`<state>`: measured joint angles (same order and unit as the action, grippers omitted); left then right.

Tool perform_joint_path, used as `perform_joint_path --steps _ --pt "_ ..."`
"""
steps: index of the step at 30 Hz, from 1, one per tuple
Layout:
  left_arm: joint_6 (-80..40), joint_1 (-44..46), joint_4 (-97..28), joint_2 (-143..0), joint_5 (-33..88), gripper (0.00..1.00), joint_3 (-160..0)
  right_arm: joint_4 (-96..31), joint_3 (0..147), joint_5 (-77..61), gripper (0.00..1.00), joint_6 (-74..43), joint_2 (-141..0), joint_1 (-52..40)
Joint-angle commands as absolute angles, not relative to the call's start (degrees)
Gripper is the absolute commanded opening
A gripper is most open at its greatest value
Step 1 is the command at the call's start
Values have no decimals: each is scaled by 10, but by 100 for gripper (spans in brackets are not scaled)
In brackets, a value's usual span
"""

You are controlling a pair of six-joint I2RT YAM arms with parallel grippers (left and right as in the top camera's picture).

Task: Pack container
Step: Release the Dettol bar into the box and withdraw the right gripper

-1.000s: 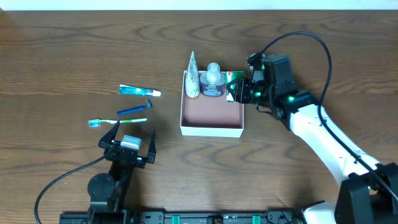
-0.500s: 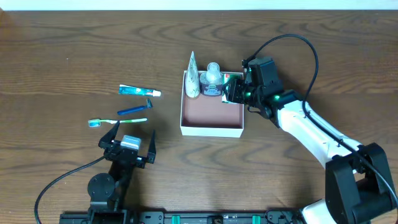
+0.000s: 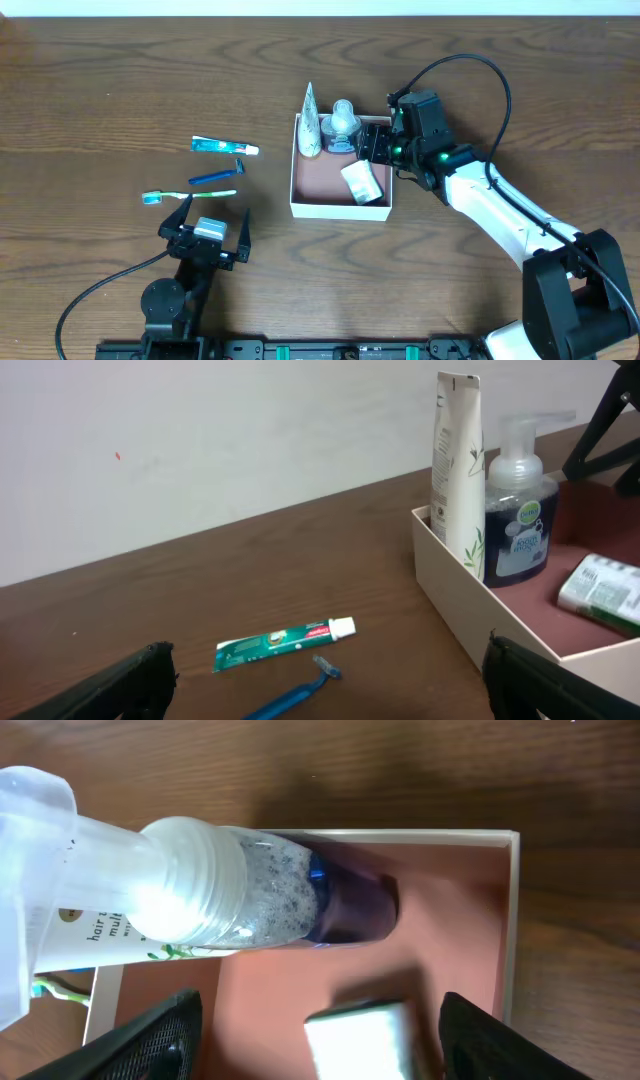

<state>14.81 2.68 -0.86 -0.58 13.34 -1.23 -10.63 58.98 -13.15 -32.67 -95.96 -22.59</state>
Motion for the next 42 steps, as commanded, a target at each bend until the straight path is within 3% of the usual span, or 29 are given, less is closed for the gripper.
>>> perform_joint_path --steps 1,10,18,21,26,35,42 --pt "143 24 -28 -3 142 98 -2 -106 599 -139 75 -328 -963 -229" --pt "143 24 -28 -3 142 98 -2 -130 600 -200 75 -328 -924 -230" --pt "143 24 -28 -3 142 98 -2 -239 600 -133 77 -311 -762 -218" --pt "143 24 -28 -3 142 98 -2 -282 600 -75 82 -300 -694 -197" --pt "143 24 -28 -3 142 98 -2 -337 600 17 99 -284 -618 -119" --pt "143 24 -28 -3 142 98 -2 -428 600 41 99 -280 -665 52" --pt "143 24 -28 -3 142 98 -2 -467 600 41 99 -263 -764 91"
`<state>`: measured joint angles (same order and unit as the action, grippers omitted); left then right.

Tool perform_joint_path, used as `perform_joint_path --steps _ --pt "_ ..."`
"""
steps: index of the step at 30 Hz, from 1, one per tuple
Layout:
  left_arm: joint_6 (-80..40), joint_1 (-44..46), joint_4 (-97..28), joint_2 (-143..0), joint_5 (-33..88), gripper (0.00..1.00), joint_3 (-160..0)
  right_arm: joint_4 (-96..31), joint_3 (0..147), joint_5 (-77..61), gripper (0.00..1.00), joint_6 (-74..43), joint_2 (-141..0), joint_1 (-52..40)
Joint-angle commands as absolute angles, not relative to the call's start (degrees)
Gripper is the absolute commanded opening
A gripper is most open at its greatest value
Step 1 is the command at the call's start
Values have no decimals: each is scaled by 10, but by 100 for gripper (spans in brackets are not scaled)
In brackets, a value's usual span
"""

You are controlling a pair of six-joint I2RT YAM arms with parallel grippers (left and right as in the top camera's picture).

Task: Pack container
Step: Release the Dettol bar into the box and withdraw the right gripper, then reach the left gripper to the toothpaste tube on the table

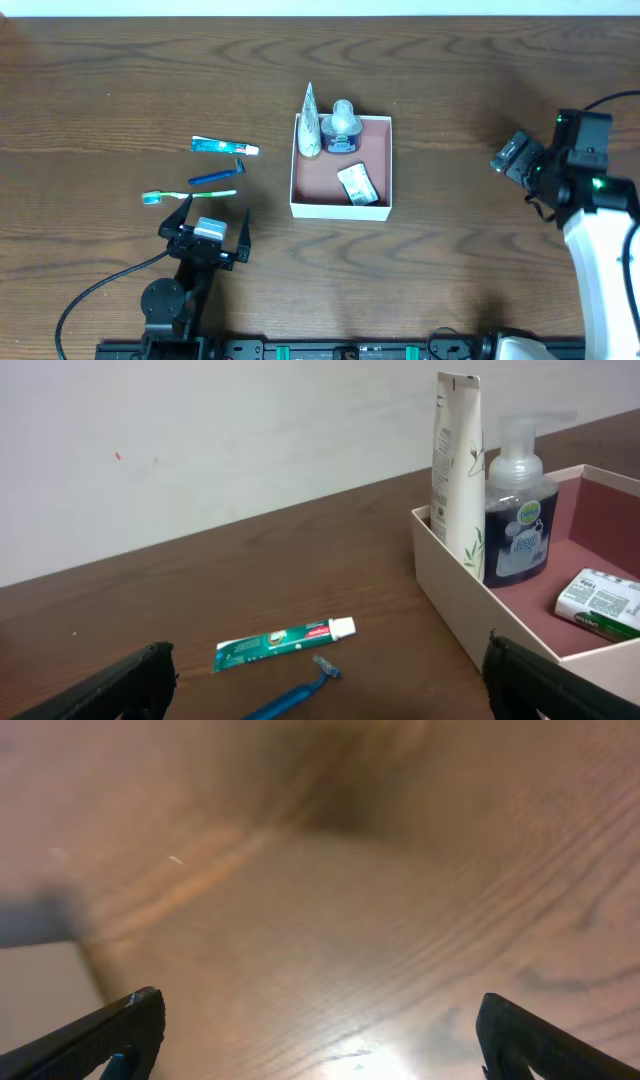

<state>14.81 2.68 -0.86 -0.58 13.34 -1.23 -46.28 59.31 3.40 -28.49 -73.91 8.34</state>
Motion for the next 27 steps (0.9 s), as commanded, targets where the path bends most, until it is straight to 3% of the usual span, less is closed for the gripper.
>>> perform_joint_path --steps 1,7,15,21,27 --pt "143 24 -28 -3 142 98 -2 -467 600 41 99 -257 -778 92" --pt "140 24 -28 -3 146 98 -2 -476 600 39 99 -256 -834 93" --pt "-15 24 -53 -7 146 98 -31 -488 600 36 99 -256 -843 93" --pt "-57 24 -121 -79 148 98 -170 -489 600 36 99 -256 -843 93" --pt "-28 24 -302 -296 148 98 -420 -489 600 36 99 -256 -843 93"
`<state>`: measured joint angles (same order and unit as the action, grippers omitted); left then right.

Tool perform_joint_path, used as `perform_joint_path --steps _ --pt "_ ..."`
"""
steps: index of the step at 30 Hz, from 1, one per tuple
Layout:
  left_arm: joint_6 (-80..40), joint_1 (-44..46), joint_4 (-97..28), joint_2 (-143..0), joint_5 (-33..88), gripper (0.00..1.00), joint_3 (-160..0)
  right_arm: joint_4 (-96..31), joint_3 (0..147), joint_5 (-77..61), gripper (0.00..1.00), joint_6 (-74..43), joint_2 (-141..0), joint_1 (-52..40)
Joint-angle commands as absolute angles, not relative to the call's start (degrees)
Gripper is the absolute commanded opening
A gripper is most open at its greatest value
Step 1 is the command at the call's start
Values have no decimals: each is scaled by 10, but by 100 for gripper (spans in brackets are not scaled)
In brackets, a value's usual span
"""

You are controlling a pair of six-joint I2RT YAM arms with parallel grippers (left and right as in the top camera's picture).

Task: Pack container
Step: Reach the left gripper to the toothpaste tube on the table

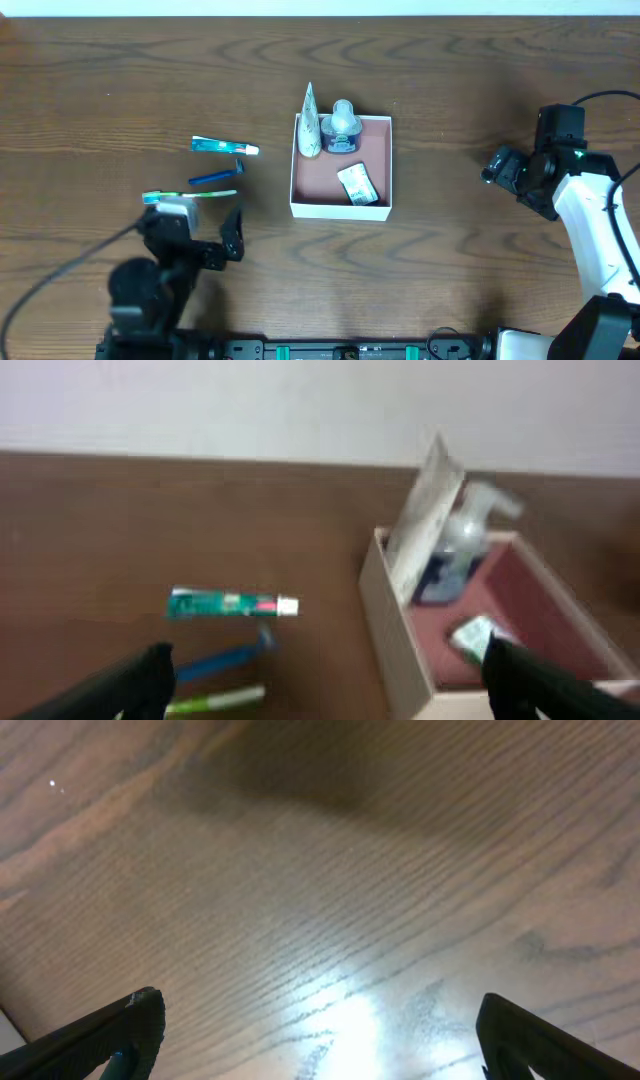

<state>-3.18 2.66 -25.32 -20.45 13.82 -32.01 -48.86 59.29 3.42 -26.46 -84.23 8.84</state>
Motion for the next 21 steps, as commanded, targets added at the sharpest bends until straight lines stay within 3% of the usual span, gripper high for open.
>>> perform_joint_path --steps 1,6,11,17,21 --pt "-21 24 -336 -336 148 98 -461 -489 600 36 99 -256 -843 93" --pt "-13 24 -489 -528 150 98 -658 -489 600 36 99 -256 -843 93" --pt "-13 24 -551 -637 214 98 -721 -489 600 36 99 -256 -843 93" --pt "-22 23 -546 -741 210 98 -721 -489 600 36 99 -256 -843 93" --pt "-153 12 -479 -806 170 98 -721 -489 600 36 99 -256 -843 93"
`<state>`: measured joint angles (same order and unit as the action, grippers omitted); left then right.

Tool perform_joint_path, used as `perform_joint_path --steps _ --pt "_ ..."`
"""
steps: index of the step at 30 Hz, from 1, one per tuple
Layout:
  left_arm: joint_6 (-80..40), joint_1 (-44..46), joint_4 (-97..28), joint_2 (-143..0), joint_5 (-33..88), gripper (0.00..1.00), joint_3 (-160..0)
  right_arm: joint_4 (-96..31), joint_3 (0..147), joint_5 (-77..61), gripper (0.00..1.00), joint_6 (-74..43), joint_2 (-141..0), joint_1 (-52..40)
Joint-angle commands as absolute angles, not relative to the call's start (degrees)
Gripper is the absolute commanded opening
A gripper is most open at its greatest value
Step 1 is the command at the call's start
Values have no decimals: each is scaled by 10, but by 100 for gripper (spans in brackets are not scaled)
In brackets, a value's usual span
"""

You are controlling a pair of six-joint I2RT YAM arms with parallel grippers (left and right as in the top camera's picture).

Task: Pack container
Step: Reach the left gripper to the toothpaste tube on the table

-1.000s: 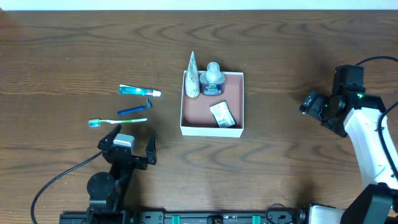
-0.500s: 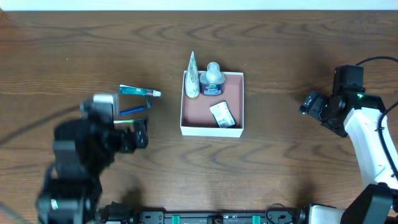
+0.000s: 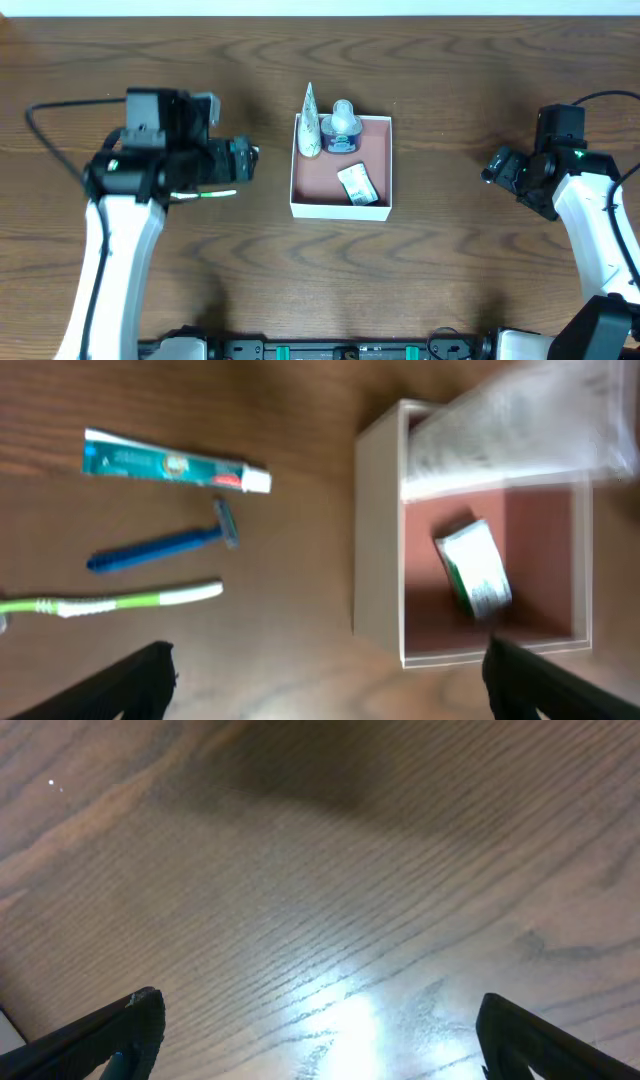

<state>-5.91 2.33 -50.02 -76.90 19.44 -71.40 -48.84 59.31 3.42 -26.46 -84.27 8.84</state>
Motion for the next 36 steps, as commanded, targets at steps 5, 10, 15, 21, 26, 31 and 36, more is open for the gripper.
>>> perform_joint_path --steps 5,10,15,21,26,31,36 --pt "-293 -4 -403 -886 136 98 -721 -489 600 36 99 -256 -843 93" --pt "-381 -6 -362 -956 128 100 -721 -489 600 36 99 -256 -843 93" --pt "-443 -6 -356 -1011 90 100 -721 -489 599 36 99 -256 -843 93" --pt "-458 -6 -330 -1053 78 100 -721 -489 599 36 99 -256 -843 93" --pt "-458 -6 -301 -1084 76 100 -721 -489 600 36 99 -256 -843 93" --pt "-462 -6 -283 -1120 77 100 -721 -489 599 36 99 -256 -843 93" --pt "-462 -6 -277 -1146 77 100 -721 -489 599 36 99 -256 -843 93"
